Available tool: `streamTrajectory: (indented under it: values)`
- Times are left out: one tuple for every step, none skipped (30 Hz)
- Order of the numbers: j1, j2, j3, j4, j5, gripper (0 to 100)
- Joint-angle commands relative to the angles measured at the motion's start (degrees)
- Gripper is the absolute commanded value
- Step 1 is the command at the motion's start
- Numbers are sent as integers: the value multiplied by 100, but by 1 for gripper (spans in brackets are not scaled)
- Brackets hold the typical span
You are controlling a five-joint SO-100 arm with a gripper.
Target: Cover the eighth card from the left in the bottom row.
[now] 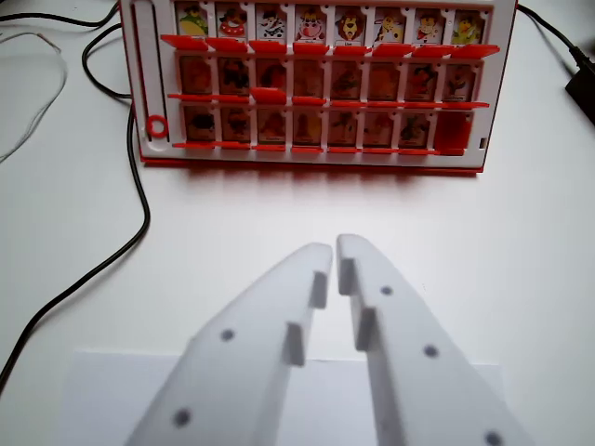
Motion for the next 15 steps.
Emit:
streamTrajectory:
  values:
    - [-18,378,-378,369,-26,0]
    - [-26,483,-352,448,-35,0]
    - [-44,580,-316,519,-44,0]
    - [-44,642,-308,589,-53,0]
    - [-53,686,-308,659,-62,0]
    - [-62,694,-316,694,-53,0]
    - [-62,694,-316,694,-53,0]
    - [-62,694,-316,686,-53,0]
    - [-62,694,-316,677,-53,0]
    - [-62,694,-316,668,-53,0]
    - [-62,694,-316,668,-62,0]
    - [-62,694,-316,668,-62,0]
    - [-62,703,-325,659,-53,0]
    - [-53,703,-325,659,-53,0]
    - [-53,703,-316,659,-53,0]
